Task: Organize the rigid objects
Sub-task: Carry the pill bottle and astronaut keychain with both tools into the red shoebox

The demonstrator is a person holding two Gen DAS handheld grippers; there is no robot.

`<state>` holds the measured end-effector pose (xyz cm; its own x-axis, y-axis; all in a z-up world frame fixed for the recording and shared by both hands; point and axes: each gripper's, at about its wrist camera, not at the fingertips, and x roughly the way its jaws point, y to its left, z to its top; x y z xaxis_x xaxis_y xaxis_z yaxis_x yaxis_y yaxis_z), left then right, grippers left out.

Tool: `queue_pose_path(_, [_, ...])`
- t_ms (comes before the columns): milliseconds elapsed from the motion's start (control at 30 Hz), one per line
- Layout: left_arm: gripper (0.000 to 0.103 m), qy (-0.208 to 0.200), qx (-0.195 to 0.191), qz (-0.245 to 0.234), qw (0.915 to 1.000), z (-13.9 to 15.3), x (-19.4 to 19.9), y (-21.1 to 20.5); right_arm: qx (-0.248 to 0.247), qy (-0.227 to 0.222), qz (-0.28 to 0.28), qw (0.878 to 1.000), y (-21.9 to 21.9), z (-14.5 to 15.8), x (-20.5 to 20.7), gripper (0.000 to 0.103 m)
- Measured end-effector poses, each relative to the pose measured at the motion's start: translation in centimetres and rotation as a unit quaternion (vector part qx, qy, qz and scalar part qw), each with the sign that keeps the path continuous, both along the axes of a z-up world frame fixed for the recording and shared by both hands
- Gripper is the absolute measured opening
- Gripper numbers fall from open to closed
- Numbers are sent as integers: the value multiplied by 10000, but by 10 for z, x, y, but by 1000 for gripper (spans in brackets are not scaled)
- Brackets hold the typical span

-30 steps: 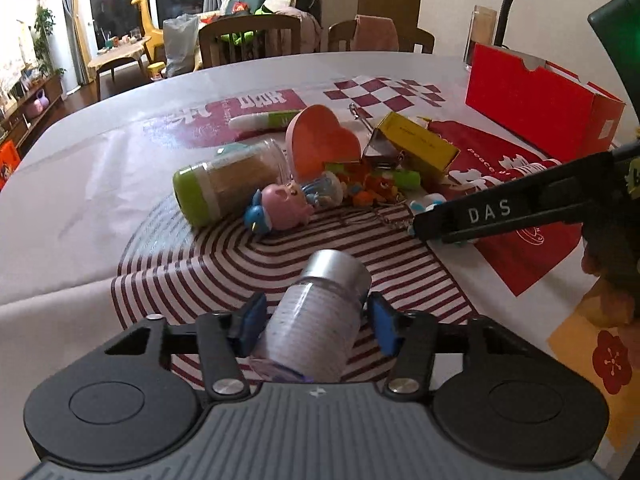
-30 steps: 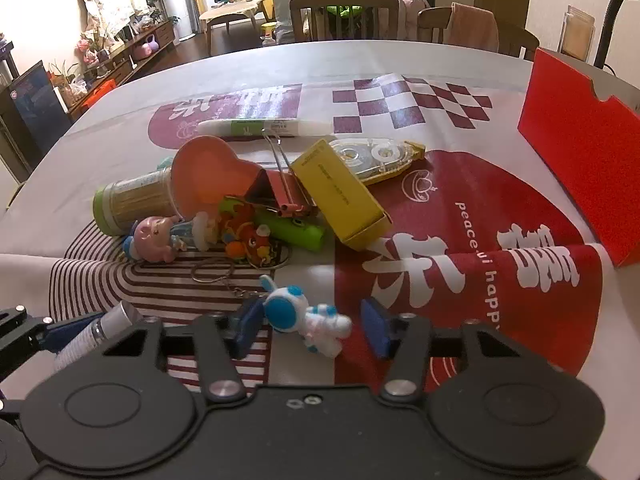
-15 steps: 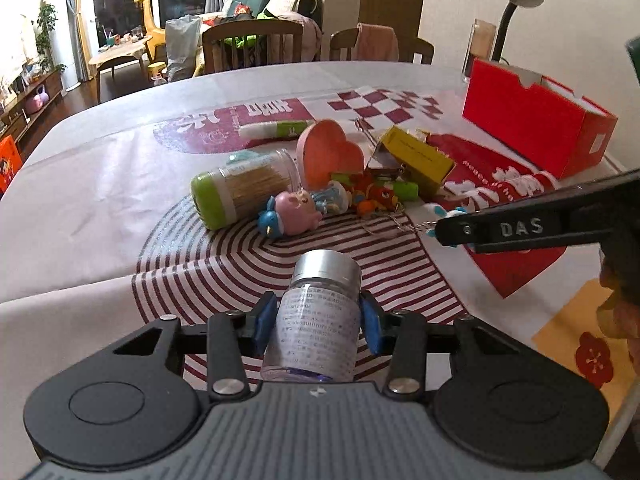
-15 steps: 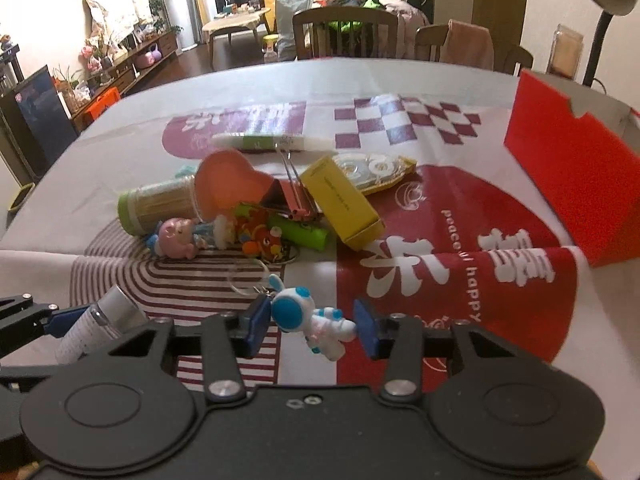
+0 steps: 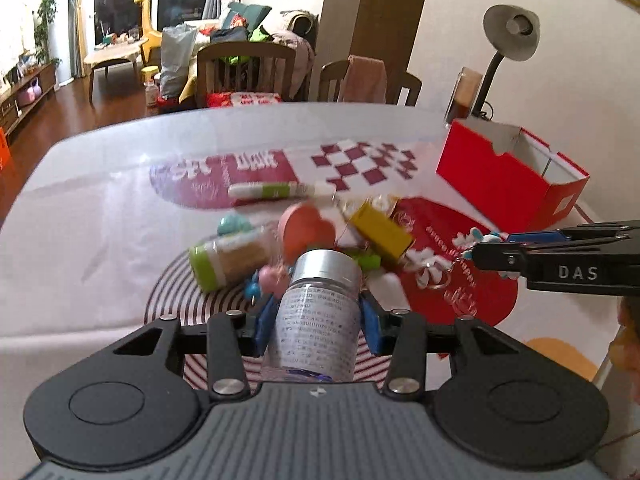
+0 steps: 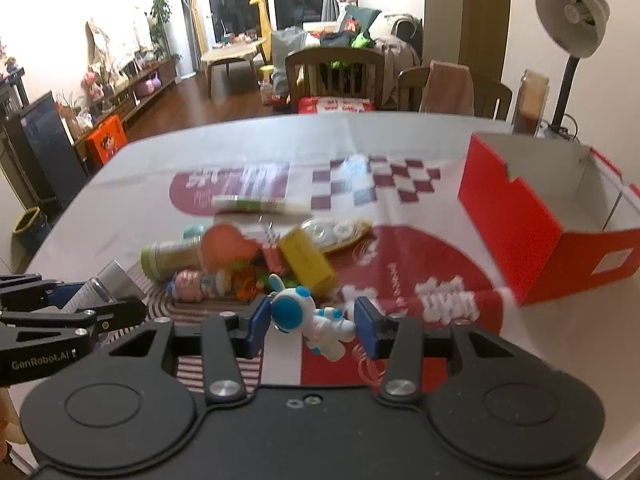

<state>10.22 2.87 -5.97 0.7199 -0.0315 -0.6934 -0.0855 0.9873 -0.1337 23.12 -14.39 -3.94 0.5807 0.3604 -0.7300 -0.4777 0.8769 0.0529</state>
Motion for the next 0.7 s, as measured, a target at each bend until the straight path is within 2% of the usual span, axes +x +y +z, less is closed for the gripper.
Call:
queue_pose_path(300, [44,-138,66,-238,9996,39,36,-32,180,-20,-116,9998,-42,28,39,45])
queue_pose_path(700, [44,-204,-2,-471,9987,62,141,-118,93,-185,-138,9997,-123,45,131,45])
